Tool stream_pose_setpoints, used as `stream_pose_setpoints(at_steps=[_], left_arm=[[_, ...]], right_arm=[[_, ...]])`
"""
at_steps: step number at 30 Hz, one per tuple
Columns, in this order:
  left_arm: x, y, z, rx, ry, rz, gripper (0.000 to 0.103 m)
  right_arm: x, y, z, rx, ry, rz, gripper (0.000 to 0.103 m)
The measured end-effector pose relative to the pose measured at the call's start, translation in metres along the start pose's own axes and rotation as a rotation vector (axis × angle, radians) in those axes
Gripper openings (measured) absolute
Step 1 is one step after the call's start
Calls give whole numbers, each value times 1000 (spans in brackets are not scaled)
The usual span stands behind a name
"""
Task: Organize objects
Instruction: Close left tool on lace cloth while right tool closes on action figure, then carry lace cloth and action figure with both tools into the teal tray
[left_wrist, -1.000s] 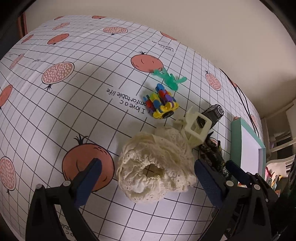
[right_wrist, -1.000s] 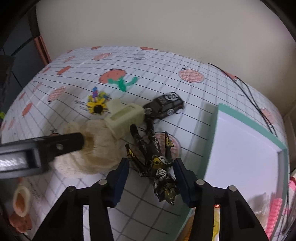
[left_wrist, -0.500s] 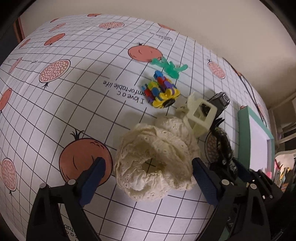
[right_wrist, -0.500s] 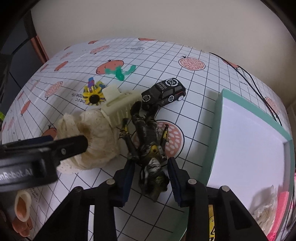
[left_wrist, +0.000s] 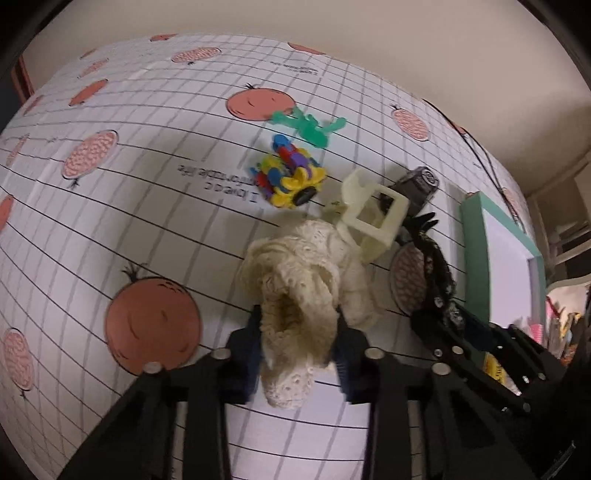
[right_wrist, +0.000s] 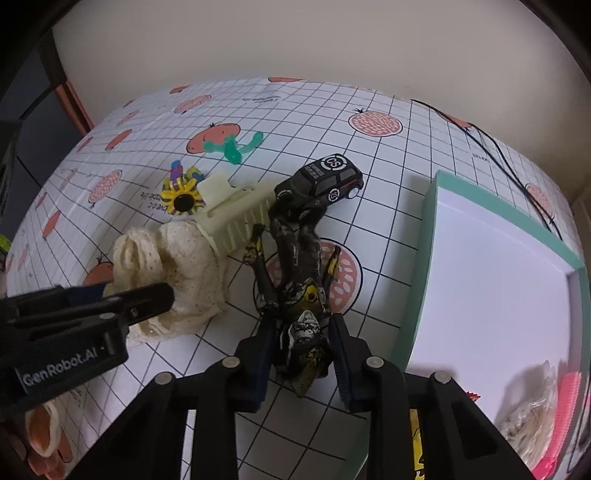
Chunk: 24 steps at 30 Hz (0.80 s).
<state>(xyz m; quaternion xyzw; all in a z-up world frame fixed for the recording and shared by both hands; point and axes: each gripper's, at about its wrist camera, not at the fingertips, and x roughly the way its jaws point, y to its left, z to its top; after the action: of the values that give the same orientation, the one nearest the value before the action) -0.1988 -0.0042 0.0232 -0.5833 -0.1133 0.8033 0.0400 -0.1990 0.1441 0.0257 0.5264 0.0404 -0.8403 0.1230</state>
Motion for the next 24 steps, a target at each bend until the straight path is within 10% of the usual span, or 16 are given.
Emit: stream_pose_setpoints(at_steps=[24], left_arm=[[-67,-29,15,-17,-339,-133,24]], right_arm=[[-64,-48,17,167,-183,63,31]])
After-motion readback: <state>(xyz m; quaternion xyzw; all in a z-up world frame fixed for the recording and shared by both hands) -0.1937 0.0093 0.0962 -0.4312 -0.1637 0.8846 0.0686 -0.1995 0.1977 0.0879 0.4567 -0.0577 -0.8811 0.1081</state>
